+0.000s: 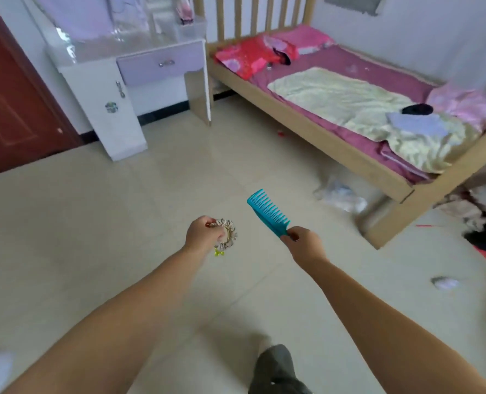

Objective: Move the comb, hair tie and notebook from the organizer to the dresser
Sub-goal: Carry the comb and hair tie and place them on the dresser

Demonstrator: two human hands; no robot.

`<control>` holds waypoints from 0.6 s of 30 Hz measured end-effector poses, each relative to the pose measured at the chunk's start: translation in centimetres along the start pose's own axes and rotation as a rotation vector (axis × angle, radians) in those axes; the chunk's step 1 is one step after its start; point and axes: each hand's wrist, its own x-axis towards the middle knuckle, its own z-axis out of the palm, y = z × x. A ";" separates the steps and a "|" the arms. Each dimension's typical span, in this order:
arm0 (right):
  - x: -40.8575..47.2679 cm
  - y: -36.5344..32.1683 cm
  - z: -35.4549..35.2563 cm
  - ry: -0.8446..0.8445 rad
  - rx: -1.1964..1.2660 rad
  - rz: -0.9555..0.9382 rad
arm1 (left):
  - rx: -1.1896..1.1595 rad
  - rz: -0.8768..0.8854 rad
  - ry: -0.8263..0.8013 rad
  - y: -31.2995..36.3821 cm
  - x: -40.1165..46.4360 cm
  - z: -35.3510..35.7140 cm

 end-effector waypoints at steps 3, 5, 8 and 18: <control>7.8 -4.2 1.8 -0.052 -0.032 -0.062 | -0.067 -0.030 0.035 1.6 7.7 -1.9; 13.5 -7.0 2.9 -0.074 -0.035 -0.109 | -0.092 -0.039 0.068 3.3 13.2 -3.1; 22.2 -12.3 4.2 -0.143 -0.052 -0.163 | -0.150 -0.085 0.134 6.1 20.7 -5.1; 47.3 -32.1 11.6 -0.256 -0.110 -0.344 | -0.236 -0.103 0.300 14.1 45.2 -15.8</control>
